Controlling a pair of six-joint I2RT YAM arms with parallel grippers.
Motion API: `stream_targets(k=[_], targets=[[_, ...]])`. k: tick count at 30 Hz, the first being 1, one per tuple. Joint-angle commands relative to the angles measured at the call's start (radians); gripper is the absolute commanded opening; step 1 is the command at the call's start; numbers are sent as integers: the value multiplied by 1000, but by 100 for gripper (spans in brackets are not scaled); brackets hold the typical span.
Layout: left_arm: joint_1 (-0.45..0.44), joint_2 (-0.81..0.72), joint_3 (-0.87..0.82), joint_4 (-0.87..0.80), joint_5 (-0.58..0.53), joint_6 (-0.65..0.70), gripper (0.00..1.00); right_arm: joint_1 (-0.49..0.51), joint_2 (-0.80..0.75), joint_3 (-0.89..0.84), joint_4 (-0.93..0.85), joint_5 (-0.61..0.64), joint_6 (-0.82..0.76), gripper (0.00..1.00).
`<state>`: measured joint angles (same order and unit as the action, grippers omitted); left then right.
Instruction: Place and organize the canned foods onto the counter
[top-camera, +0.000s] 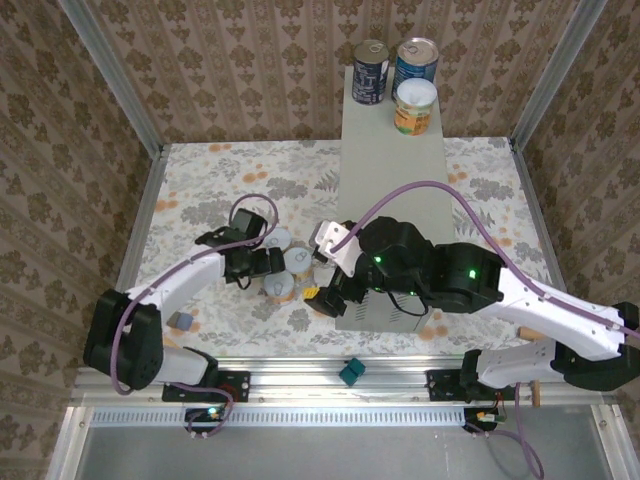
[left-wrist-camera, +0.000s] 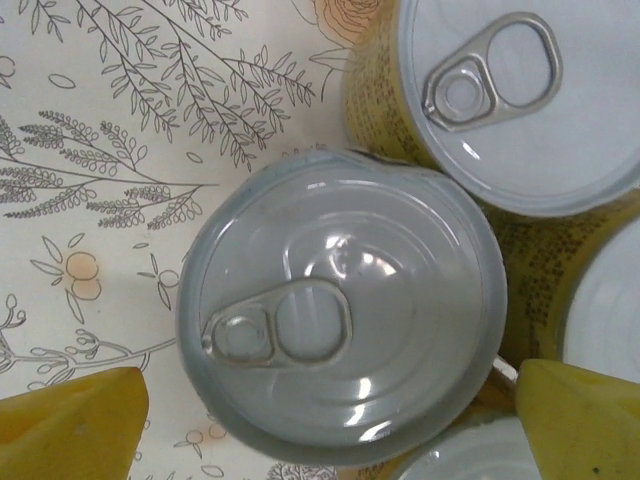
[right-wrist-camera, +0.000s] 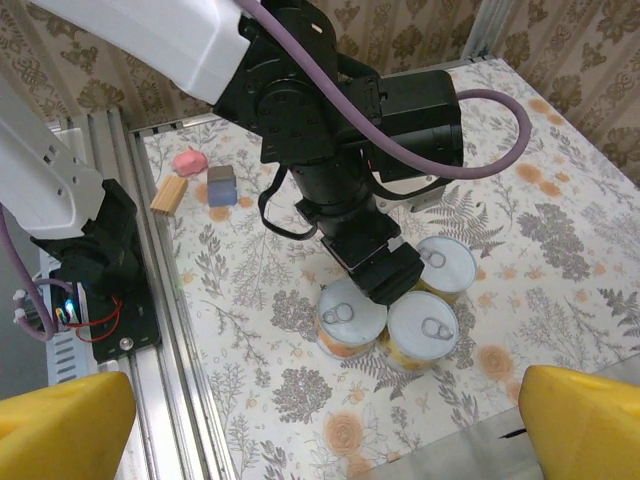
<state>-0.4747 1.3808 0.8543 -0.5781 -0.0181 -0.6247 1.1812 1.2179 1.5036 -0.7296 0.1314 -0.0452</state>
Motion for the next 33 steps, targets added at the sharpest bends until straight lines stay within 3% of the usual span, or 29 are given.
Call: stream_targets(k=[1,18,33], targets=[[12,25,28,20,11,10,95,6,-15,-21,13,41,21,100],[44,89,38,5,-26,36,80,6,-26,-40,13,58,3,100],[42,3,68,-76,-38,44,62,6,-46,-34,15,56,8,100]])
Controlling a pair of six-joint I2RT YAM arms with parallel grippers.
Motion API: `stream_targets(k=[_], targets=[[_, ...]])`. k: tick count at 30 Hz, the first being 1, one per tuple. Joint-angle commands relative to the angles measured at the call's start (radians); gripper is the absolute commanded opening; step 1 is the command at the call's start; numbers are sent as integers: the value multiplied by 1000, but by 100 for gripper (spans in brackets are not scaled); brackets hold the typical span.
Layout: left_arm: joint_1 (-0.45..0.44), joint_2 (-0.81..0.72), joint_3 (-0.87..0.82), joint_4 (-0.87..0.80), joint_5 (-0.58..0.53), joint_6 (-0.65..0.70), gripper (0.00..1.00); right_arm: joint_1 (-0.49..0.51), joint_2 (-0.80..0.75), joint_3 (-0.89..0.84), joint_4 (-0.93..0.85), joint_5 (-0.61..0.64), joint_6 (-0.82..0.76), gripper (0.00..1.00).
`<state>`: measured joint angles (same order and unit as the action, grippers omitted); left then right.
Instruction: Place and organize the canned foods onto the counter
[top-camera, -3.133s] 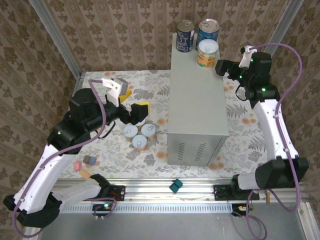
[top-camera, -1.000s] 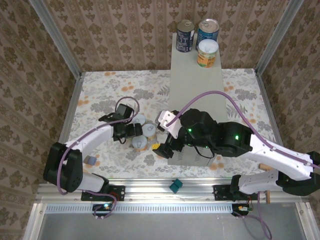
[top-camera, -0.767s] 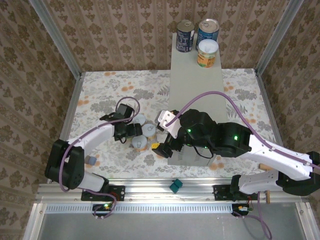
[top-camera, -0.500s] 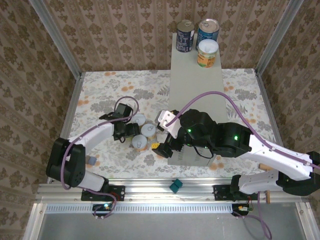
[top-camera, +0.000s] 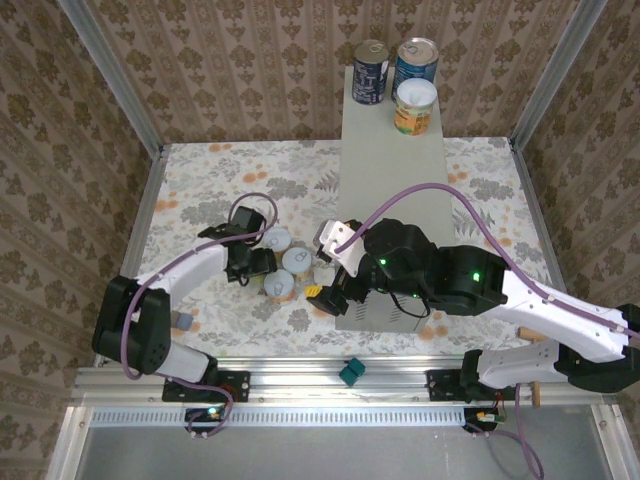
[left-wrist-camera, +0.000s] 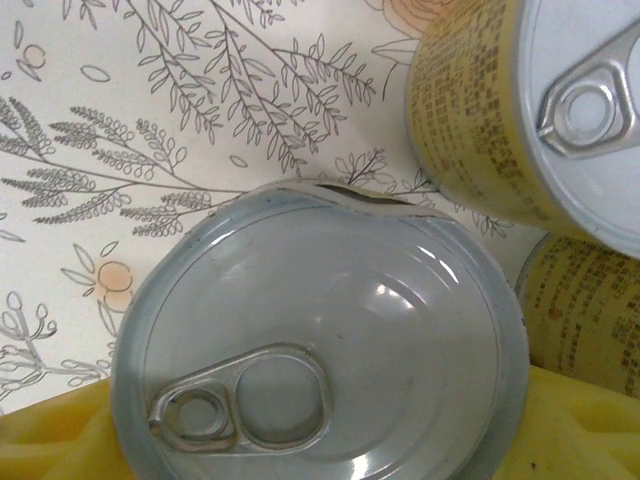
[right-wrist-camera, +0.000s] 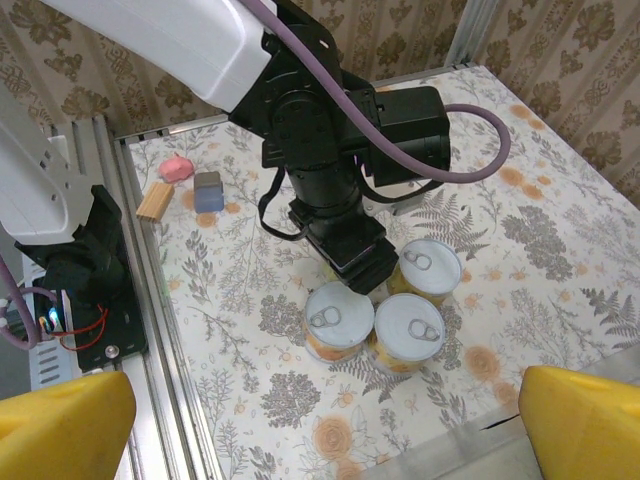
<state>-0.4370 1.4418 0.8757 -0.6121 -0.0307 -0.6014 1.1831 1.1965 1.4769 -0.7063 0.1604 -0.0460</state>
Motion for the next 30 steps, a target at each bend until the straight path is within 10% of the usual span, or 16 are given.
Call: stream_targets(k=[1,12,30], targets=[[4,-69,50,-53,-31,24,62,4,-27,-6,-8,25,6,100],[6,-230,118,-216,-59,93,57,5,-59,18,-27,33,-3,100],[-108,-282,536,-472,222,398,57,11,-163,78,-145,150,12,100]])
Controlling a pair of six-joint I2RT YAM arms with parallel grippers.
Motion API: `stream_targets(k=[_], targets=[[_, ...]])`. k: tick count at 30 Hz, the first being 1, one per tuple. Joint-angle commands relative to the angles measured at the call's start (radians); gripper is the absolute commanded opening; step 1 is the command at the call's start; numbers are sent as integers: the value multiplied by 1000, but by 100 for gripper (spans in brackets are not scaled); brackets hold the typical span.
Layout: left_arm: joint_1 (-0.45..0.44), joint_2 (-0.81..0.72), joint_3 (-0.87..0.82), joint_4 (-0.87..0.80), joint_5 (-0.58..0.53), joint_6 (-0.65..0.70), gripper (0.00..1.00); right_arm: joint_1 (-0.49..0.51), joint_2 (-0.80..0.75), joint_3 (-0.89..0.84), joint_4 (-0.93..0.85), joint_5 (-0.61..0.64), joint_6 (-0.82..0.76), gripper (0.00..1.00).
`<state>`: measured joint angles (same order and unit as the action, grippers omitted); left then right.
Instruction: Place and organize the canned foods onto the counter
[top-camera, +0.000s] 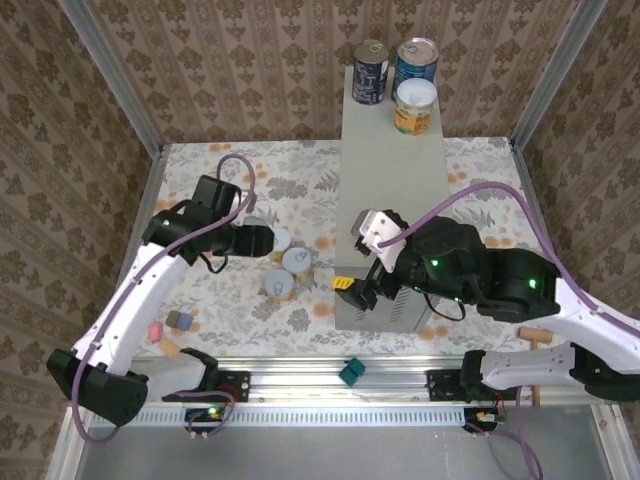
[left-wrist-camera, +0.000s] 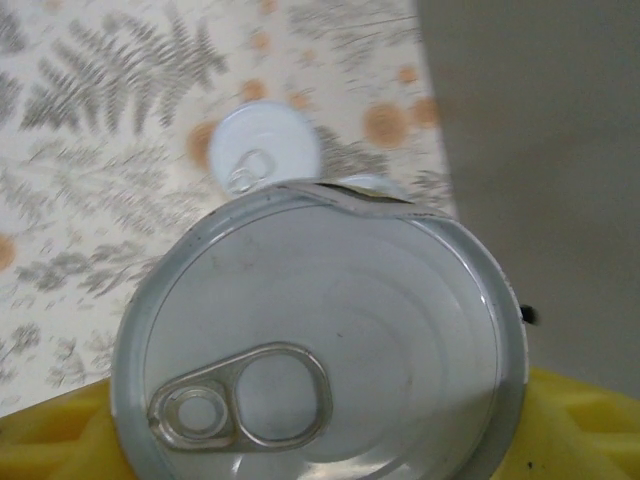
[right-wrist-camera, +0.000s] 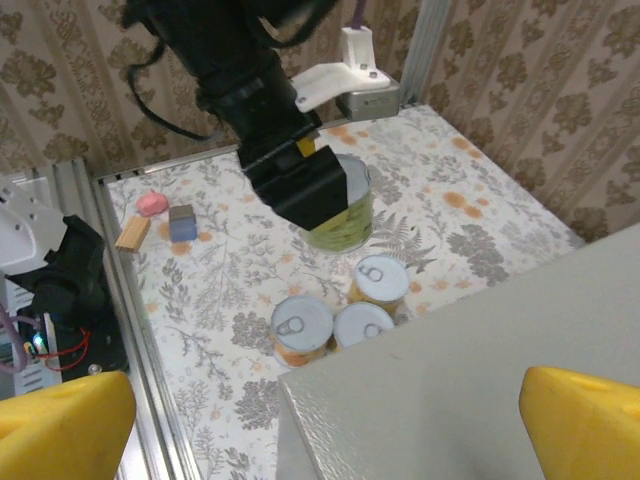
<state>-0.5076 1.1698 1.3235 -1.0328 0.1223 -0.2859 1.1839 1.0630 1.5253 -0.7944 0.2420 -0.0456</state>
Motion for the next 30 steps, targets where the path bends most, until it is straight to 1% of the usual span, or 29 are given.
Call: stream_targets(k=[1,6,11,17,24,30], targets=[[-52,-7,117,-63,82,92,57,12,-42,27,-64,80,12,100],[-95,1,245,-92,147,116,56,13,-98,19,-107,155,21,100],[-135,41,387,-146,178,165,56,14,-141,9,-158,216,43,100],[-182,128,568,-233,198,217,55,14,-187,-10,-191,255,64,100],[-231,204,734,-268,251,237,55,15,-228,-31,-211,288,74,100],[-275,276,845,-312,237,260,55,15,-249,-48,-218,300,73,100]])
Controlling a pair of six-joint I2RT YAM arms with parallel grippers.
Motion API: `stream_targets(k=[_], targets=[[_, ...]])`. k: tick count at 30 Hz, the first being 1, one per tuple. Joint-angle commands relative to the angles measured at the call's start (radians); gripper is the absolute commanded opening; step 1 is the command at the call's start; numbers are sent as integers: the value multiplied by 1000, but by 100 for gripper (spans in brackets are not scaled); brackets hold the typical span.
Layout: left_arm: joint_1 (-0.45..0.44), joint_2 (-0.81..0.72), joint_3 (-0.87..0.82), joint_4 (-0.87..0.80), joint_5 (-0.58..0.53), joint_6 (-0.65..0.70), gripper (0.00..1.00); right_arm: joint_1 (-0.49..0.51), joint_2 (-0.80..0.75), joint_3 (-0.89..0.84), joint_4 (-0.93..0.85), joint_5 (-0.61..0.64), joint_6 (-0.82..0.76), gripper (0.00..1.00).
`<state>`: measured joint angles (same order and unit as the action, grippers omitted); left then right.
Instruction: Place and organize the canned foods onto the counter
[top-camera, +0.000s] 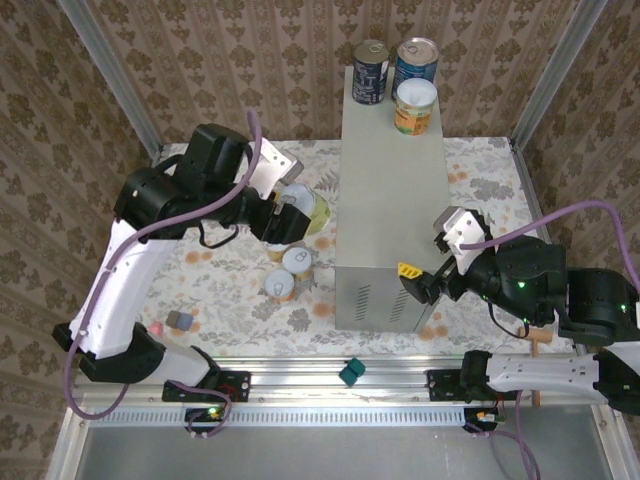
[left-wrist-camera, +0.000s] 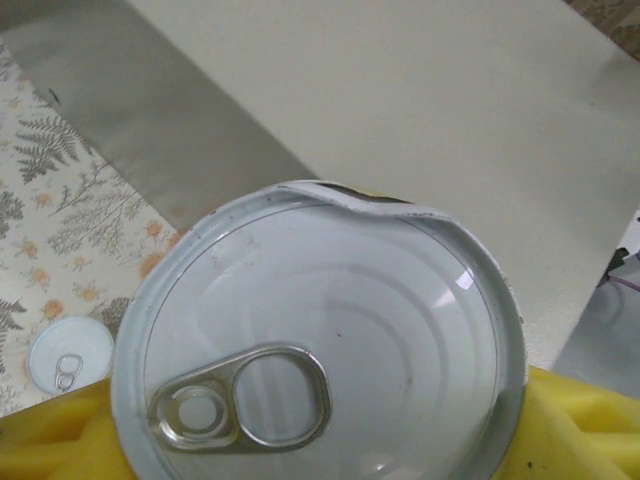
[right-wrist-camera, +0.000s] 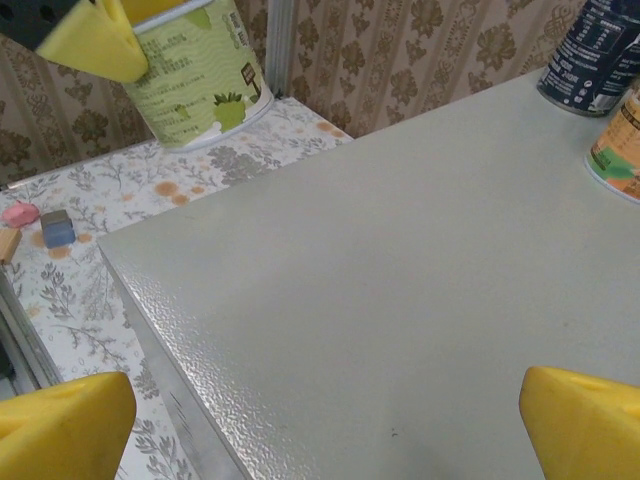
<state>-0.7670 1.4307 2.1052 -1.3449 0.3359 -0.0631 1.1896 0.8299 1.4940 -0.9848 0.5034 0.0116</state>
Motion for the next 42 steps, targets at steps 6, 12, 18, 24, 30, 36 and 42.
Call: stream_targets(k=[6,12,18,24,30,36,42], targets=[[-73,84,169,-31,17,51,55,8,-34,-57,-3,40,-5,100],[-132,159,275,-64,5,67,56,8,-55,-93,22,20,-21,100],[-183,196,327,-49,32,70,55,8,-65,-174,124,-40,-92,100],[-210,214,363,-48,66,85,55,8,-66,-233,232,-59,-160,100],[-219,232,365,-50,69,94,55,9,-66,-249,279,-55,-183,100],[-243,250,368,-32,93,98,55,9,-70,-279,349,-59,-222,100],[-268,262,392,-46,126,111,55,9,-72,-324,456,-37,-295,100]])
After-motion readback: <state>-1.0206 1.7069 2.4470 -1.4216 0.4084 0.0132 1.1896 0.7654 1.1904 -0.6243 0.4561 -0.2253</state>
